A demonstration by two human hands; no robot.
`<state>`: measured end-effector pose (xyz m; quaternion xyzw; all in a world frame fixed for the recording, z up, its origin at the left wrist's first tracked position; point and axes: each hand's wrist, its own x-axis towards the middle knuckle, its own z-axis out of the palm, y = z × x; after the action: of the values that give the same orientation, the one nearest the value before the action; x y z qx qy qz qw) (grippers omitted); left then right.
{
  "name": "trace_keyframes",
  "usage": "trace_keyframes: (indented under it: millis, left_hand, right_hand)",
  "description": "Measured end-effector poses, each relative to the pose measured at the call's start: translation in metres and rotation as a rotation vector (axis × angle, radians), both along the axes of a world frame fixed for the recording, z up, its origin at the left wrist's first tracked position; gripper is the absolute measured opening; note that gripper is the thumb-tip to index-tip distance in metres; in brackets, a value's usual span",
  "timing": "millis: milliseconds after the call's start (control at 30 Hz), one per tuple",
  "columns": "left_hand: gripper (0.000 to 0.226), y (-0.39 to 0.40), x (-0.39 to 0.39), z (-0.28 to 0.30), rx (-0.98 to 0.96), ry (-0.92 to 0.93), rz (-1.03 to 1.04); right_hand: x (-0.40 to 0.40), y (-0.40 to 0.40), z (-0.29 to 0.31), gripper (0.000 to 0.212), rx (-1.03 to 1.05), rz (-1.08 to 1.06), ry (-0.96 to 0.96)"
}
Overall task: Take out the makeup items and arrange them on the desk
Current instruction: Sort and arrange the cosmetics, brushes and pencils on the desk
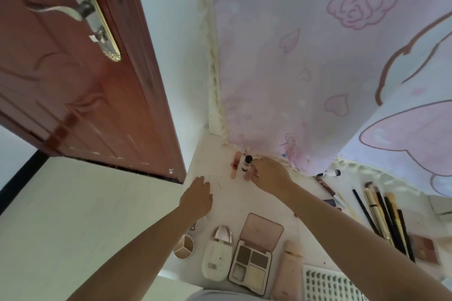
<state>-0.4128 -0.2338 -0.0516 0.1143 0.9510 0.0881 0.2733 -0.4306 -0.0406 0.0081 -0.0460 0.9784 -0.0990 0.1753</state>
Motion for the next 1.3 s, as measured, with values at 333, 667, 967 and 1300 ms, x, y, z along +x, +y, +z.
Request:
trace_keyframes:
  millis: [333, 667, 967, 1300]
  left_hand:
    - [0.055, 0.001, 0.003, -0.006, -0.143, -0.01, -0.119]
    - [0.058, 0.001, 0.006, -0.006, -0.165, 0.039, -0.168]
    - [0.039, 0.025, 0.018, 0.006, -0.067, 0.184, -0.172]
    - [0.038, 0.05, 0.034, 0.022, 0.036, 0.232, -0.242]
  right_hand:
    - [-0.01, -0.014, -0.012, 0.027, -0.024, -0.094, 0.017]
    - [-0.004, -0.001, -0.009, 0.038, -0.111, -0.17, 0.026]
    - [0.061, 0.101, -0.034, 0.042, 0.288, -0.126, -0.151]
    - [0.067, 0.123, -0.041, 0.027, 0.343, 0.0, -0.197]
